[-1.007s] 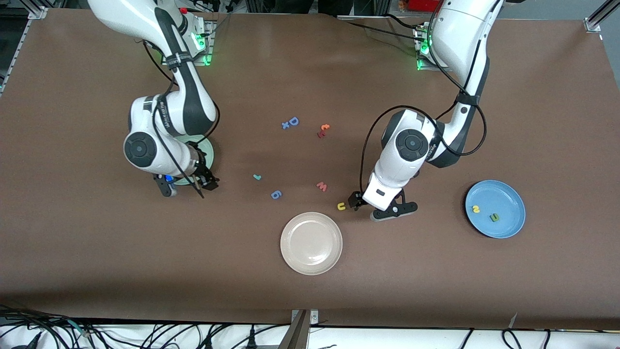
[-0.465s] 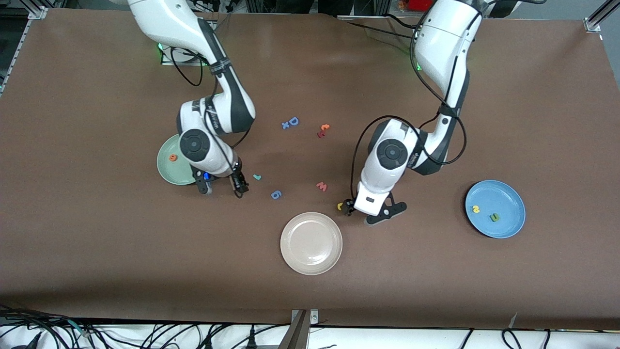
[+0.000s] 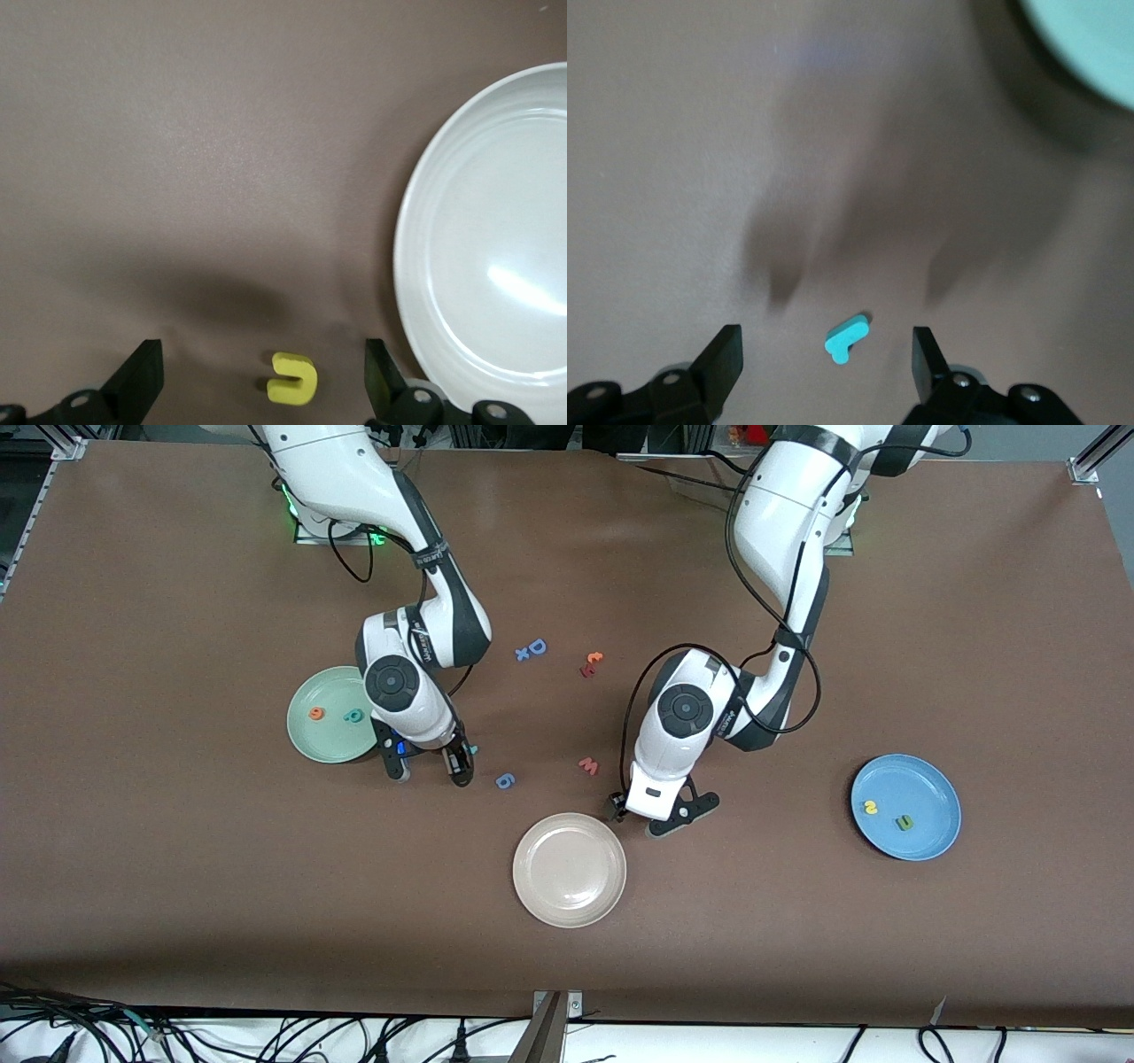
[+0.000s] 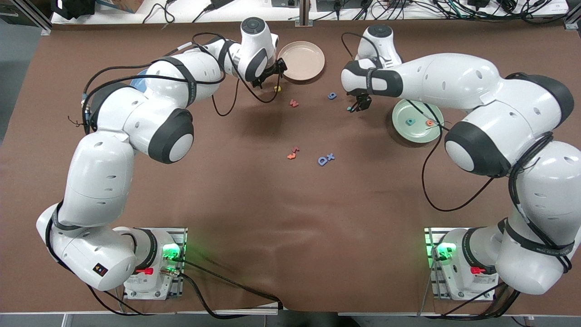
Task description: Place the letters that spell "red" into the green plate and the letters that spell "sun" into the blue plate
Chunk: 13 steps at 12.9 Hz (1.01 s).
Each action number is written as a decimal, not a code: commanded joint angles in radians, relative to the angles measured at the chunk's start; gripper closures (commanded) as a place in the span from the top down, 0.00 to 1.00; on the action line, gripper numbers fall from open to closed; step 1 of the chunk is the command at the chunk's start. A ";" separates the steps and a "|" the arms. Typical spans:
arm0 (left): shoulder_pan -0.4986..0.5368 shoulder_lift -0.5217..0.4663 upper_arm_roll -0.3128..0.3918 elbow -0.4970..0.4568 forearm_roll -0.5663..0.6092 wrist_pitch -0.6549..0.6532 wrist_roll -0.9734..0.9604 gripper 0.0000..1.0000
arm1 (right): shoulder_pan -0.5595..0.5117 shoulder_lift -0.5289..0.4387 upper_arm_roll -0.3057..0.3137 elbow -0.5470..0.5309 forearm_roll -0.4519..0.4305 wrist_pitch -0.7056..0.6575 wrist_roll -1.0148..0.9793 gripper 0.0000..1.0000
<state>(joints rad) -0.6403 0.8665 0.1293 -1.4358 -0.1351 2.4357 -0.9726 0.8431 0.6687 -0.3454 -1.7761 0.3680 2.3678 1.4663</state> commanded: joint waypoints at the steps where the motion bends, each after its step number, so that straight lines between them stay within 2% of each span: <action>1: -0.028 0.042 0.032 0.046 -0.026 -0.004 -0.008 1.00 | 0.033 0.048 -0.012 0.026 0.023 0.027 0.017 0.83; 4: -0.038 0.046 0.032 0.054 -0.024 -0.004 -0.008 1.00 | 0.033 0.048 -0.012 0.015 0.023 0.018 0.017 0.80; 6: -0.045 0.048 0.030 0.058 -0.020 -0.006 -0.002 1.00 | 0.033 0.048 -0.012 0.012 0.023 0.016 0.019 0.72; 7: -0.058 0.052 0.030 0.060 -0.020 -0.006 0.000 1.00 | 0.031 0.048 -0.012 0.009 0.023 0.016 0.019 0.64; 9: -0.070 0.061 0.032 0.060 -0.018 -0.006 0.002 1.00 | 0.031 0.048 -0.012 0.001 0.023 0.016 0.012 0.37; 10: -0.074 0.069 0.038 0.061 -0.008 -0.006 0.003 1.00 | 0.031 0.046 -0.012 0.001 0.023 0.016 0.009 0.27; 12: -0.084 0.072 0.043 0.060 0.034 -0.006 0.003 1.00 | 0.031 0.046 -0.014 0.004 0.023 0.016 0.012 0.15; 13: -0.084 0.075 0.043 0.060 0.035 -0.006 0.003 1.00 | 0.031 0.043 -0.014 0.004 0.023 0.016 0.008 0.13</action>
<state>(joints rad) -0.7098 0.9129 0.1503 -1.4175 -0.1223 2.4363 -0.9726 0.8668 0.7026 -0.3529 -1.7734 0.3692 2.3881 1.4791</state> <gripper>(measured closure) 0.000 0.833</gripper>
